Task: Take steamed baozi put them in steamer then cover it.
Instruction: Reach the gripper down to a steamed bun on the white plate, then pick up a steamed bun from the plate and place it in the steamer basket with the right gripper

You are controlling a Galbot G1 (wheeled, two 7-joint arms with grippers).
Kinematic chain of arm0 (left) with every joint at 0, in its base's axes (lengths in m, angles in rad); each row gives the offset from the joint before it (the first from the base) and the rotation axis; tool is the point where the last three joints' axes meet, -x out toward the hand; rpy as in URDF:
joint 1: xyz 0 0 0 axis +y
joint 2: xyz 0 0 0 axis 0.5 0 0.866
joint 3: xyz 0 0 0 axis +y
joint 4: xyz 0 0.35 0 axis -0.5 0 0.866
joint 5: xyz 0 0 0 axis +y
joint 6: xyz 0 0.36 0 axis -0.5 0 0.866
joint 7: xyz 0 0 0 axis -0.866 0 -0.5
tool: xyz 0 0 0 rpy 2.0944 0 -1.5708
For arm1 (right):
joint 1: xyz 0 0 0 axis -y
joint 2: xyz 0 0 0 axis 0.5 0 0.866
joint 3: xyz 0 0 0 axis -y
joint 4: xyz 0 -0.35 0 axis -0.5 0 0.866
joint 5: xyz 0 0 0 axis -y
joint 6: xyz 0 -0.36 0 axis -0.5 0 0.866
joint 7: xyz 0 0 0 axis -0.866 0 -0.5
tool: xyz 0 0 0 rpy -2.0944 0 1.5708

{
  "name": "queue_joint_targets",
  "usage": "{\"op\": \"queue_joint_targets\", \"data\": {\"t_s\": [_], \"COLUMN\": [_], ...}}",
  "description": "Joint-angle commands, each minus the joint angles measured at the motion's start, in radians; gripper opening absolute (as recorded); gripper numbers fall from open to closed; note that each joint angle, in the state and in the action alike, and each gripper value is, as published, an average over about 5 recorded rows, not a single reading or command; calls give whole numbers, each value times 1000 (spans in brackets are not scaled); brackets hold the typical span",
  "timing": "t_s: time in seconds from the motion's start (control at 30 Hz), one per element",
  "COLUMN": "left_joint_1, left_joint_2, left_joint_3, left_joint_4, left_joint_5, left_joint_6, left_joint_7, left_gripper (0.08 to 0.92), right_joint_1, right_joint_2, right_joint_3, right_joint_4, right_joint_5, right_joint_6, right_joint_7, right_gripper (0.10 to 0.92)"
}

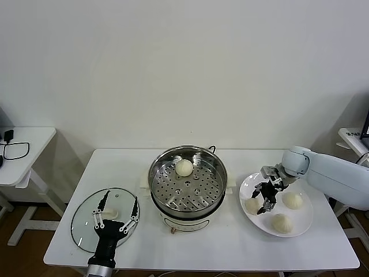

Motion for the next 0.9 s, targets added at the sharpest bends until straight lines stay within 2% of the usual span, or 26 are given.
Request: {"op": "queue_joint_targets", "data": {"t_s": [0.03, 0.3, 0.53, 0.7, 0.9], "left_joint_1": [0, -1, -6, -15, -31], "left_joint_2": [1, 7, 13, 14, 16], "left_joint_3": [0, 8, 21, 22, 23], "left_joint_4": [-3, -12, -24, -24, -14], "left_joint_5": [-1, -2, 0, 4, 13], "left_joint_6": [1, 1, 3, 3, 9], "left_joint_7": [0, -1, -3, -5, -12], "left_gripper": [823, 823, 823, 823, 823], "right_joint_1": [21, 276, 607, 749, 790], "right_joint_2": [-5, -12, 104, 234, 397], "right_joint_3": [-1, -98, -238, -298, -349], "right_joint_4": [6, 43, 92, 162, 236], "right_joint_5": [-6, 19, 119, 255, 419], "right_joint_6": [1, 10, -6, -57, -145], "right_joint_7": [-4, -115, -233, -211, -115], "right_gripper": [641, 641, 638, 630, 628]}}
